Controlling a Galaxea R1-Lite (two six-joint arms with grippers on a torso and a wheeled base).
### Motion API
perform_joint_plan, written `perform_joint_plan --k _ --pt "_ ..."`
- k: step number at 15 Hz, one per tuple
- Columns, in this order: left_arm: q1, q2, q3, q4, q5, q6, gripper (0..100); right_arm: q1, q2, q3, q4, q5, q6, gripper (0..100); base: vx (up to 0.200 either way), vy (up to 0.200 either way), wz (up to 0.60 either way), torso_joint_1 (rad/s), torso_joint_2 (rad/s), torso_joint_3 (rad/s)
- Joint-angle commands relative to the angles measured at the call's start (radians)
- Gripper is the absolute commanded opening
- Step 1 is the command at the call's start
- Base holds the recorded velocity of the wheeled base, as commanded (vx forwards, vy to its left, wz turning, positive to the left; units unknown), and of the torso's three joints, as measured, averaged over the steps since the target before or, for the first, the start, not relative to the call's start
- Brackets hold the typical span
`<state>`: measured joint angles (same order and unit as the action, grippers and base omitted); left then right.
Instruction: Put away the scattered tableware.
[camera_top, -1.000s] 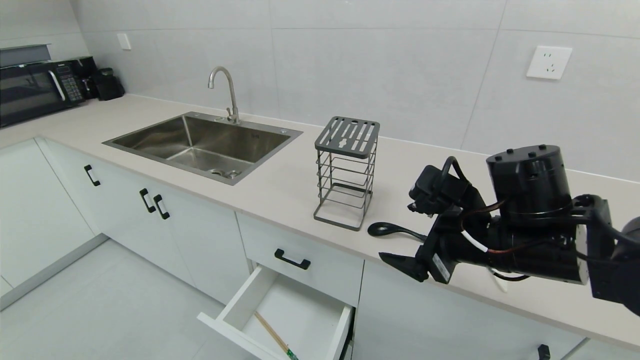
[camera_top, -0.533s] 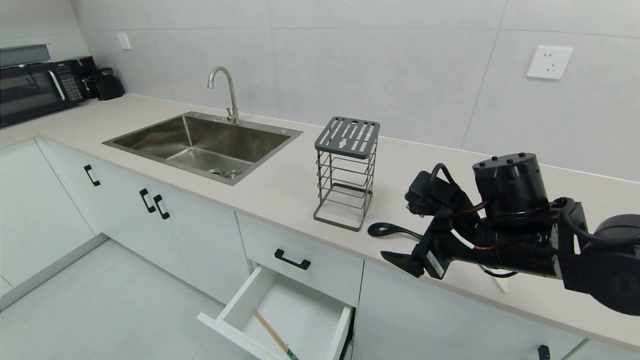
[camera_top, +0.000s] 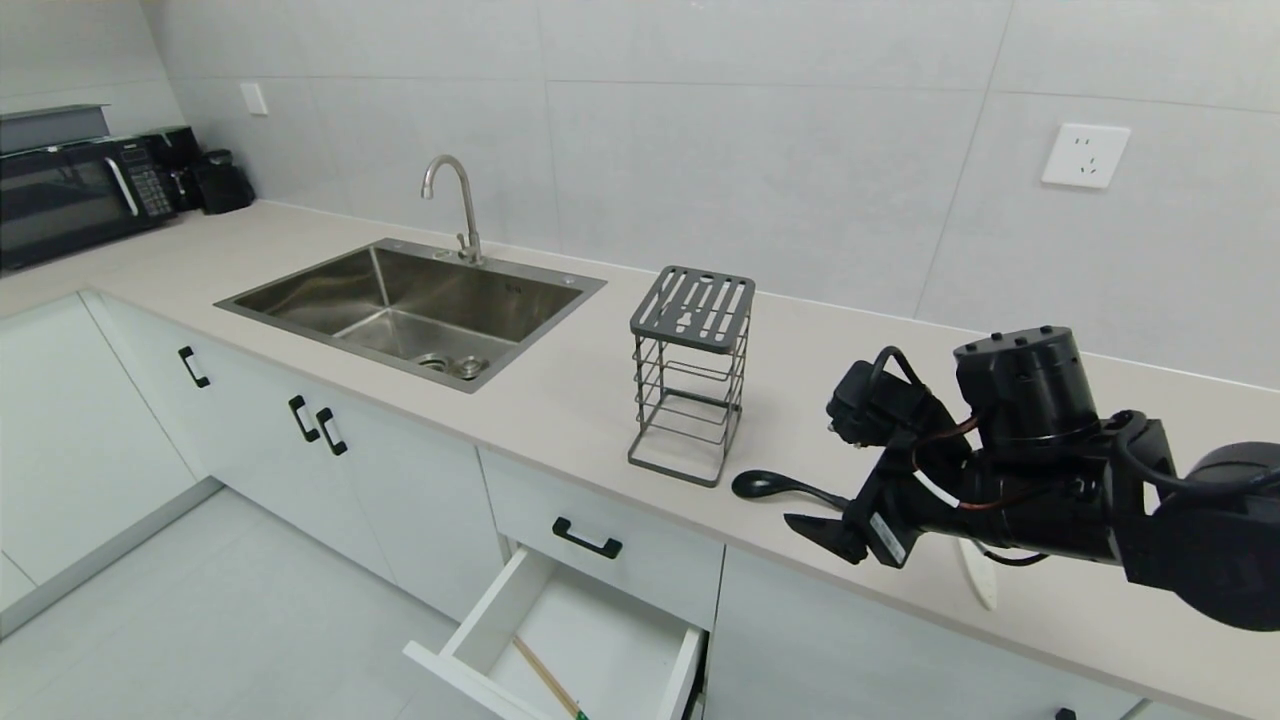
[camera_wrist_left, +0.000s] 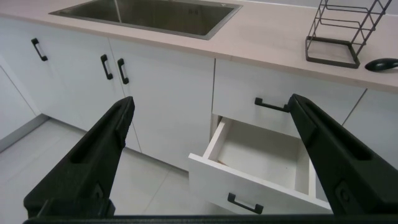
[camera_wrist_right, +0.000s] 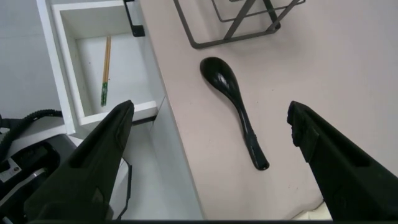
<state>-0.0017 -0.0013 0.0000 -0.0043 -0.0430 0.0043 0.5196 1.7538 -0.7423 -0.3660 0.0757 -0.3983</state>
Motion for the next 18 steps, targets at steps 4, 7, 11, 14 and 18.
perform_joint_plan --k 4,7,11,14,18 --pt "0.0 0.001 0.0 0.0 0.0 0.0 100 -0.024 0.044 0.047 -0.064 0.002 0.006 100 0.0 0.0 0.0 0.0 0.0 0.0" --pt "0.0 0.001 0.0 0.0 0.0 0.0 100 -0.043 0.085 0.072 -0.091 0.004 0.007 100 0.0 0.0 0.0 0.0 0.0 0.0" --pt "0.0 0.001 0.0 0.0 0.0 0.0 100 -0.044 0.147 0.017 -0.117 0.068 0.165 100 0.0 0.0 0.0 0.0 0.0 0.0" --pt "0.0 0.001 0.0 0.0 0.0 0.0 100 -0.053 0.184 0.006 -0.131 0.076 0.228 100 0.0 0.0 0.0 0.0 0.0 0.0" --pt "0.0 0.001 0.0 0.0 0.0 0.0 100 -0.053 0.199 -0.02 -0.134 0.073 0.305 100 0.0 0.0 0.0 0.0 0.0 0.0"
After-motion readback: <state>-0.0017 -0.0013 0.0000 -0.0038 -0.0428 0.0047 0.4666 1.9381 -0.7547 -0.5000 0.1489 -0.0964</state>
